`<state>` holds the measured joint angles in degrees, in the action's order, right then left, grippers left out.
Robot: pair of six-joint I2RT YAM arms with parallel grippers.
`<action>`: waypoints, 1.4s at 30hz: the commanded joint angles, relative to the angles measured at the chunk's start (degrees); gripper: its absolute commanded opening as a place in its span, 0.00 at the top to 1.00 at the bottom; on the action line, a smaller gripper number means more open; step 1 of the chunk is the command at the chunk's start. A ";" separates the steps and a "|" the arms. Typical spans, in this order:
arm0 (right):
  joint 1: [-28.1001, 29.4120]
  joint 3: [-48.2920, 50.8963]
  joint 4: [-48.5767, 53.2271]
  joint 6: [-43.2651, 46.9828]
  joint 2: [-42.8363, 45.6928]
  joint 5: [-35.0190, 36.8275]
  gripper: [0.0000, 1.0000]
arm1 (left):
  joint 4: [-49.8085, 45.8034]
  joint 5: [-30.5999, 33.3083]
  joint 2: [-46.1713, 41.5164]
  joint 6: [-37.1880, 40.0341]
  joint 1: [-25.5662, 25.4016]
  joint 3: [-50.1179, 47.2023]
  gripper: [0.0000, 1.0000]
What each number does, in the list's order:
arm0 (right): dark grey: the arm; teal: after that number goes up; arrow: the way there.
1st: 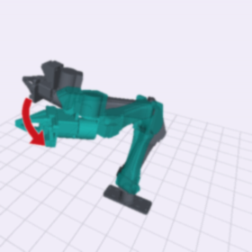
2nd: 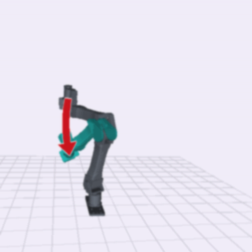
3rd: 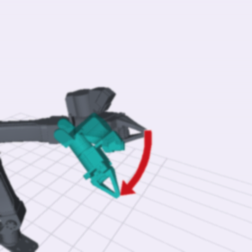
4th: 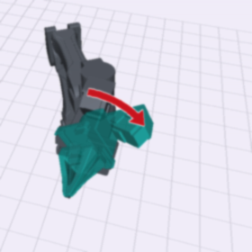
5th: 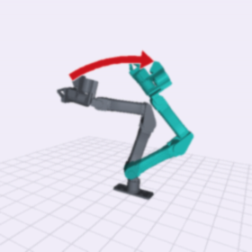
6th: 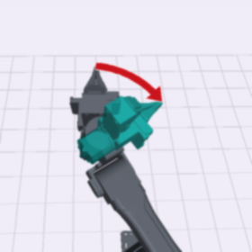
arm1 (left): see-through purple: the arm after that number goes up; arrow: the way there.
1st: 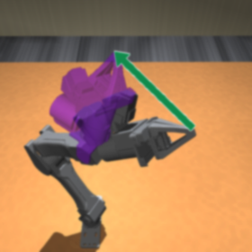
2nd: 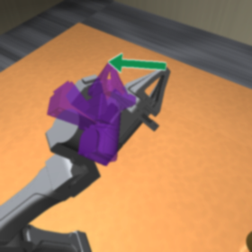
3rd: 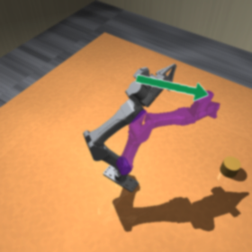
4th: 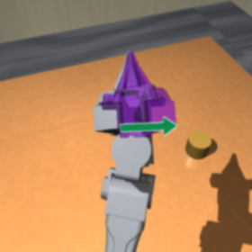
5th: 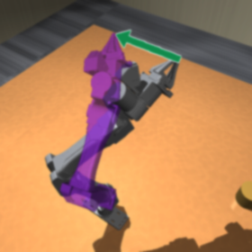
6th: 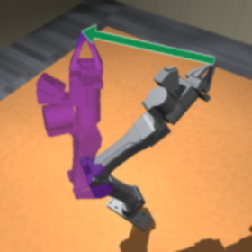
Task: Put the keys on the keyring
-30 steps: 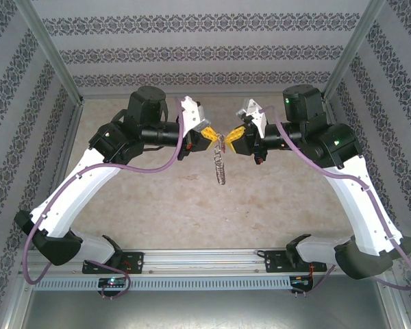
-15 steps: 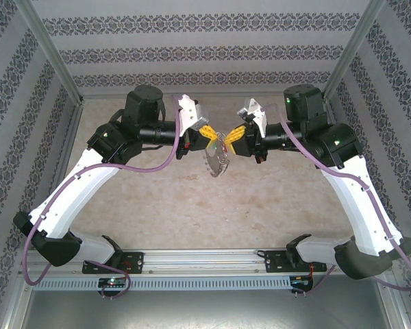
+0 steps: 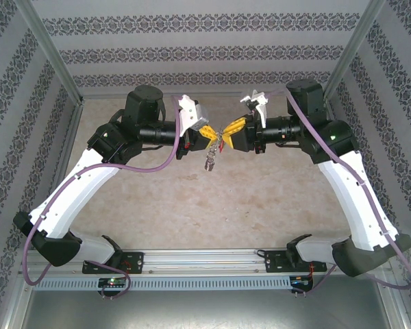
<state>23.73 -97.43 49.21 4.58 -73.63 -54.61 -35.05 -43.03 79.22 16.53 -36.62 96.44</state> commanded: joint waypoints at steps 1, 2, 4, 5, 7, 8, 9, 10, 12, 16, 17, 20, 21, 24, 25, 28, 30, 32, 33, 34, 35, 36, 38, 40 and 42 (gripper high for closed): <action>-0.67 -0.14 -1.22 -2.34 -0.47 -4.34 0.80 | 2.09 -0.05 -2.04 1.57 0.84 0.06 1.00; -0.70 -0.01 -1.14 -2.41 -0.55 -4.69 0.82 | 2.05 0.15 -2.05 1.66 0.79 0.07 1.00; -0.66 0.30 -1.13 -2.48 -0.55 -5.19 0.86 | 2.09 0.21 -1.90 1.75 0.85 0.06 1.00; -0.65 0.31 -0.93 -2.45 -0.55 -5.38 0.88 | 2.23 0.20 -1.85 1.64 0.85 0.07 1.00; -0.68 0.44 -0.62 -2.54 -0.55 -5.98 0.91 | 2.44 0.14 -1.81 1.57 0.85 -0.02 1.00; -0.65 0.58 -0.70 -2.69 -0.56 -6.50 0.91 | 2.59 0.05 -1.75 1.57 0.81 -0.03 1.00; -0.64 0.84 -0.70 -2.99 -0.69 -7.21 0.91 | 2.69 0.05 -1.69 1.55 0.85 0.04 1.00; -0.68 0.96 -0.74 -3.31 -0.81 -7.85 0.91 | 2.70 -0.03 -1.66 1.57 0.85 0.11 1.00; -0.62 1.32 -0.87 -3.86 -0.99 -9.13 0.90 | 2.66 -0.04 -1.51 1.65 0.85 0.33 1.00; -0.68 1.71 -0.52 -3.54 -0.82 -9.33 0.86 | 2.66 -0.04 -1.57 1.66 0.84 0.00 1.00; -0.69 1.71 -0.18 -3.43 -0.90 -9.12 0.85 | 2.70 -0.01 -1.57 1.66 0.85 -0.09 1.00; -0.64 1.80 0.18 -3.05 -1.09 -8.94 0.86 | 2.97 -0.10 -1.70 1.53 0.84 -0.20 1.00; -0.74 1.80 0.18 -2.98 -1.15 -8.94 0.87 | 3.10 -0.21 -1.66 1.53 0.78 -0.20 1.00; -0.68 1.72 0.16 -2.89 -1.34 -9.07 0.87 | 3.30 -0.61 -1.59 1.53 0.84 -0.12 1.00; -0.62 1.73 0.34 -2.61 -1.43 -8.95 0.88 | 3.41 -0.70 -1.53 1.43 0.84 -0.12 1.00; -0.65 1.71 0.96 -1.91 -1.52 -8.34 0.94 | 3.58 -0.74 -1.55 1.44 0.84 -0.07 1.00; -0.69 1.65 1.93 -1.06 -1.61 -7.33 0.99 | 3.77 -0.74 -1.63 1.40 0.89 -0.20 1.00; -0.69 1.24 3.39 0.18 -1.91 -5.93 1.00 | 4.09 -0.97 -1.67 1.21 1.01 -0.12 1.00; -0.67 0.95 4.22 0.81 -2.11 -5.10 1.00 | 4.25 -1.24 -1.69 1.06 1.08 -0.13 1.00; -0.69 0.76 4.79 1.19 -2.29 -4.61 1.00 | 4.43 -1.44 -1.70 0.85 1.18 -0.16 1.00; -0.68 0.58 5.30 1.56 -2.40 -4.09 1.00 | 4.60 -1.66 -1.65 0.72 1.29 -0.20 1.00; -0.62 0.53 5.61 1.79 -2.49 -3.66 1.00 | 4.80 -1.86 -1.70 0.53 1.38 -0.16 1.00; -0.69 0.48 6.20 2.18 -2.49 -2.79 1.00 | 5.48 -2.26 -1.76 -0.04 1.46 -0.20 1.00; -0.67 0.57 6.74 2.58 -2.45 -2.03 1.00 | 5.85 -2.71 -1.87 -0.57 1.50 -0.03 1.00; -0.64 0.58 6.87 2.71 -2.47 -1.82 1.00 | 6.42 -3.18 -2.04 -1.12 1.55 0.09 1.00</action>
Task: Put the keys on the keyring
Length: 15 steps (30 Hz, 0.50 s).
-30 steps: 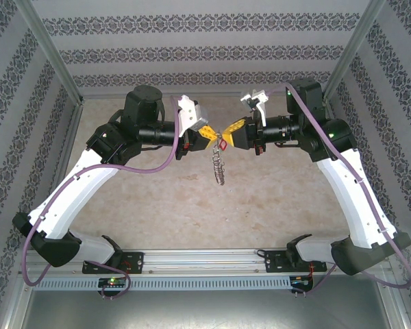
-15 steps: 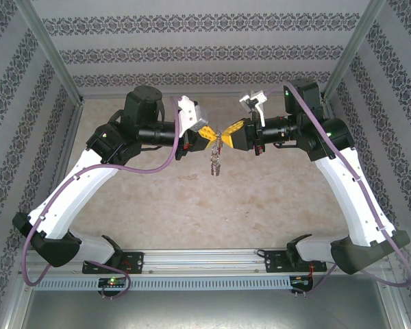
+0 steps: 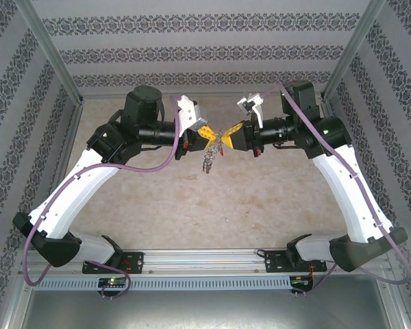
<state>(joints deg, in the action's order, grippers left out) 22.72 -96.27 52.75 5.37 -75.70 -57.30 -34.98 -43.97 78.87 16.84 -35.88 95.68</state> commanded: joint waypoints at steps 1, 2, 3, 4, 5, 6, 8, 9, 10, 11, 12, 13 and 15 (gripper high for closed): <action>0.33 -0.57 3.37 1.85 -0.49 0.92 1.00 | 6.66 -2.49 -1.66 -1.74 0.77 0.92 1.00; 0.35 -0.58 3.40 1.84 -0.54 0.95 1.00 | 7.05 -2.69 -1.70 -2.10 0.74 1.00 1.00; 0.37 -0.52 3.33 1.85 -0.59 0.96 1.00 | 7.63 -2.89 -1.71 -2.52 0.80 0.93 1.00; 0.37 -0.48 3.23 1.78 -0.62 0.87 1.00 | 8.09 -3.05 -1.80 -2.92 0.79 0.91 1.00; 0.35 -0.54 3.08 1.72 -0.61 0.87 1.00 | 8.66 -3.43 -1.84 -3.31 0.80 0.91 1.00; 0.44 -0.63 2.83 1.58 -0.75 0.87 1.00 | 9.22 -3.65 -1.71 -3.76 0.78 0.90 1.00; 0.48 -0.83 2.63 1.49 -0.84 0.78 1.00 | 10.41 -4.34 -1.84 -4.79 0.78 0.67 1.00; 0.48 -0.85 2.47 1.33 -0.85 0.70 1.00 | 11.37 -4.59 -2.05 -5.41 0.81 0.36 1.00; 0.48 -0.85 2.39 1.34 -0.85 0.63 1.00 | 12.33 -4.78 -2.22 -6.10 0.70 -0.01 1.00; 0.57 -0.85 2.12 1.16 -0.77 0.53 1.00 | 13.13 -5.03 -2.40 -6.65 0.80 -0.29 1.00; 0.64 -0.76 1.81 1.10 -0.64 0.42 1.00 | 13.57 -5.34 -2.39 -7.11 0.78 -0.47 1.00; 0.66 -0.72 1.59 1.01 -0.67 0.43 1.00 | 13.71 -5.64 -2.26 -7.41 0.73 -0.46 1.00; 0.77 -0.76 0.72 0.63 -0.46 0.58 1.00 | 13.79 -6.13 -2.06 -7.84 0.66 -0.55 1.00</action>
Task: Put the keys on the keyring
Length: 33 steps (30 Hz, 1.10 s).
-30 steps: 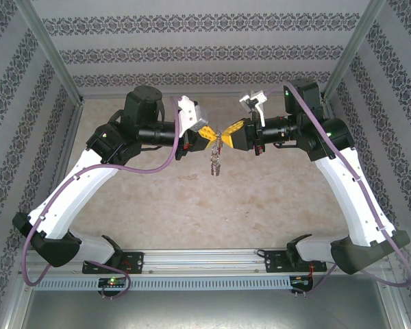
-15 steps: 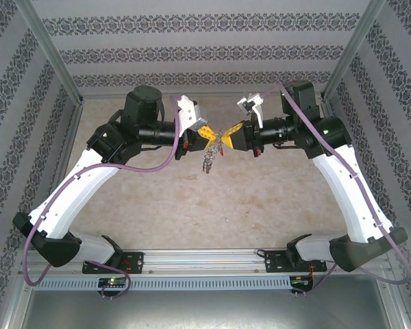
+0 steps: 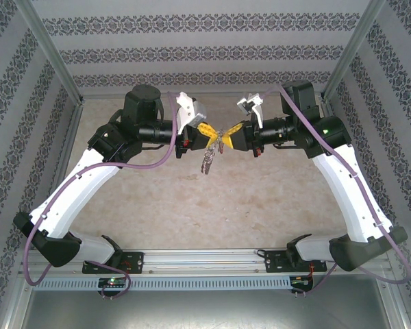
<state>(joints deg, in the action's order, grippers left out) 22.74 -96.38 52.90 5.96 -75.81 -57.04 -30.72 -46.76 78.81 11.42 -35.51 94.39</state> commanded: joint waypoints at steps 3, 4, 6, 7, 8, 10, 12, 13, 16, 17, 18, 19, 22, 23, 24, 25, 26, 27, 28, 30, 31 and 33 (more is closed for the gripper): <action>0.75 -1.16 0.36 0.19 -0.06 1.35 0.98 | 9.27 -2.93 -2.45 -2.30 0.34 0.26 1.00; 0.78 -1.35 0.15 0.35 0.25 1.90 0.97 | 9.40 -2.64 -2.72 -2.30 0.43 -0.06 1.00; 0.60 -1.19 -0.61 0.62 1.43 3.14 0.92 | 9.71 -2.22 -3.26 -2.44 0.51 -0.79 1.00; 0.48 -0.97 -1.21 0.80 2.14 3.68 0.91 | 9.79 -2.12 -3.41 -2.61 0.66 -1.12 1.00; 0.53 -0.67 -1.93 0.73 2.85 4.42 0.88 | 9.89 -2.21 -3.48 -2.88 0.75 -1.44 1.00; 0.46 -0.48 -2.37 1.59 3.86 6.18 0.81 | 10.39 -2.33 -3.76 -3.40 0.85 -2.06 1.00; 0.64 -0.69 -2.23 2.58 4.56 8.01 0.76 | 10.92 -2.76 -3.86 -3.98 0.95 -2.36 1.00; 0.72 -0.82 -2.24 2.96 4.85 8.88 0.74 | 10.94 -2.91 -3.86 -4.23 1.05 -2.27 1.00; 3.06 -2.16 -0.83 5.47 5.19 13.10 0.67 | 10.79 -3.83 -3.78 -4.73 1.41 -1.93 1.00; 4.22 -2.78 -0.60 6.12 5.15 13.96 0.67 | 10.63 -4.22 -3.72 -5.03 1.40 -1.74 1.00; 5.24 -3.09 -0.87 6.39 5.15 14.38 0.67 | 10.62 -4.78 -3.52 -5.37 1.48 -1.49 1.00; 6.05 -3.28 -1.44 6.28 5.14 14.62 0.66 | 10.51 -5.32 -3.40 -5.67 1.49 -1.28 1.00; 6.79 -3.13 -4.17 5.02 5.64 14.82 0.66 | 10.59 -5.59 -3.45 -5.98 1.45 -1.42 1.00; 6.71 -3.03 -5.00 4.60 5.83 14.84 0.66 | 10.59 -5.58 -3.48 -5.97 1.47 -1.55 1.00; 6.62 -3.00 -5.52 4.42 5.91 14.85 0.66 | 10.59 -5.60 -3.59 -5.97 1.49 -1.65 1.00; 6.46 -3.15 -5.78 4.17 5.89 14.57 0.66 | 10.52 -5.68 -3.59 -6.04 1.47 -1.65 1.00; 6.36 -3.49 -5.82 3.88 5.78 14.35 0.66 | 10.51 -5.67 -3.72 -6.04 1.47 -1.68 1.00; 6.19 -3.78 -5.96 3.65 5.60 13.92 0.66 | 10.51 -5.65 -3.70 -6.06 1.45 -1.83 1.00; 6.08 -3.98 -6.24 3.35 5.50 13.67 0.66 | 10.51 -5.75 -3.78 -6.06 1.37 -1.92 1.00; 5.83 -4.00 -7.15 2.65 5.41 13.62 0.67 | 10.81 -5.94 -3.90 -6.33 1.46 -1.97 1.00; 5.73 -3.89 -7.60 2.27 5.33 13.53 0.68 | 11.02 -6.14 -3.89 -6.40 1.43 -2.10 1.00; 5.51 -3.64 -8.54 1.66 5.14 12.66 0.69 | 11.33 -6.45 -3.83 -6.54 1.49 -2.15 1.00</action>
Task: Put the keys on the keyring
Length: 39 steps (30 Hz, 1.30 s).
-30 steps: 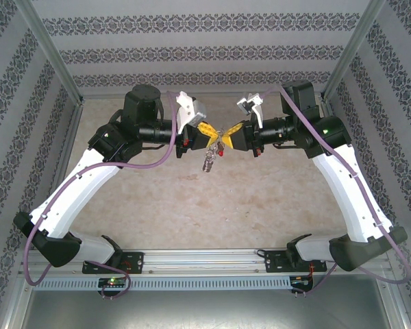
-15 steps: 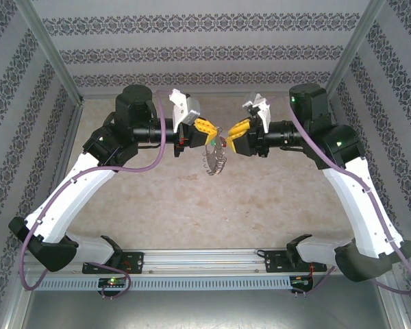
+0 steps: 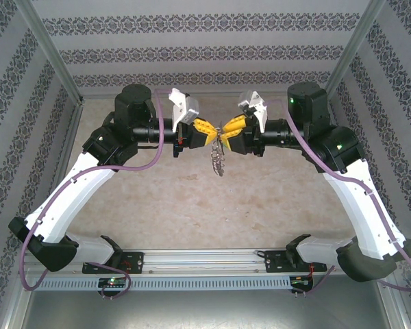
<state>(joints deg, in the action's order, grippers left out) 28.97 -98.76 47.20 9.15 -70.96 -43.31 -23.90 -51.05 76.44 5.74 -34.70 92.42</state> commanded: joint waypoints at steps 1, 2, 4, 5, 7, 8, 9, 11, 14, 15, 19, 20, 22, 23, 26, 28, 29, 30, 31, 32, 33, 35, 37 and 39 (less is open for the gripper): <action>-0.74 -1.26 -3.23 -1.82 0.12 -1.61 0.70 | 4.55 -2.35 -1.39 -0.91 0.62 -0.21 1.00; -0.76 -1.26 -3.49 -2.01 0.04 -2.05 0.70 | 4.56 -2.41 -1.41 -0.90 0.64 -0.20 1.00; -0.78 -1.24 -3.92 -2.24 -0.14 -2.74 0.71 | 4.65 -2.44 -1.45 -0.99 0.62 -0.21 1.00; -0.80 -1.26 -4.04 -2.29 -0.28 -2.98 0.71 | 4.65 -2.41 -1.46 -1.00 0.63 -0.31 1.00; -0.85 -1.08 -4.14 -2.35 -0.48 -3.60 0.73 | 4.74 -2.52 -1.43 -1.08 0.61 -0.37 1.00; -0.85 -1.00 -4.22 -2.31 -0.69 -3.86 0.73 | 4.74 -2.59 -1.42 -1.07 0.62 -0.39 1.00; -0.85 -0.91 -4.09 -2.38 -0.84 -4.06 0.74 | 4.74 -2.72 -1.39 -1.14 0.65 -0.40 1.00; -0.85 -1.08 -3.72 -2.31 -1.39 -4.36 0.76 | 4.74 -2.83 -1.34 -1.12 0.62 -0.31 1.00; -0.85 -1.26 -3.75 -2.25 -1.77 -5.02 0.88 | 4.58 -3.08 -1.09 -1.09 0.66 -0.18 1.00; -0.85 -1.26 -3.76 -2.16 -1.81 -5.16 0.94 | 4.44 -2.96 -1.00 -1.00 0.60 -0.17 1.00; -1.24 -1.39 -3.46 -1.52 -1.99 -5.90 1.00 | 4.21 -2.50 -0.78 -0.57 0.60 -0.24 1.00; -1.29 -1.35 -3.52 -1.51 -1.91 -5.91 1.00 | 4.17 -2.41 -0.73 -0.49 0.67 -0.30 1.00; -1.51 -1.26 -3.61 -1.33 -1.82 -5.99 1.00 | 4.21 -2.23 -0.53 -0.34 0.64 -0.31 1.00; -1.61 -1.26 -3.67 -1.32 -1.86 -6.03 1.00 | 4.17 -2.24 -0.47 -0.25 0.64 -0.23 1.00; -1.72 -1.26 -3.92 -1.19 -1.78 -6.09 1.00 | 4.08 -2.29 -0.05 -0.03 0.68 0.04 1.00; -1.81 -1.11 -4.13 -1.06 -1.70 -5.87 1.00 | 3.78 -2.27 0.28 0.28 0.67 0.13 1.00; -1.82 -1.07 -4.29 -0.91 -1.67 -5.75 1.00 | 3.67 -2.23 0.32 0.41 0.68 0.15 1.00; -1.90 -1.08 -4.31 -0.93 -1.55 -5.65 1.00 | 3.57 -2.19 0.30 0.50 0.66 0.13 1.00; -1.88 -1.08 -4.39 -0.83 -1.54 -5.52 1.00 | 3.44 -2.24 0.36 0.55 0.68 0.19 1.00; -1.90 -1.08 -4.30 -0.69 -1.46 -5.25 1.00 | 3.18 -2.29 0.38 0.66 0.66 0.28 0.98; -1.90 -1.08 -4.15 -0.43 -1.46 -4.85 1.00 | 2.95 -2.32 0.50 0.72 0.68 0.31 0.92; -1.82 -1.28 -2.95 0.75 -1.55 -3.25 1.00 | 2.27 -2.01 0.35 1.09 0.77 0.48 0.75; -1.34 -1.97 -0.69 2.85 -1.88 -0.68 1.00 | 0.85 -0.33 -0.04 2.16 0.92 0.65 0.64; -0.38 -2.91 2.31 5.32 -2.47 3.56 1.00 | -3.13 3.22 0.19 4.82 0.94 1.75 0.62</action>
<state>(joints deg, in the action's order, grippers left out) 27.92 -99.22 46.63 10.20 -72.79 -44.82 -23.99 -50.85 76.66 7.01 -34.11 92.27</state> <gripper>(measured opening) 0.047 0.375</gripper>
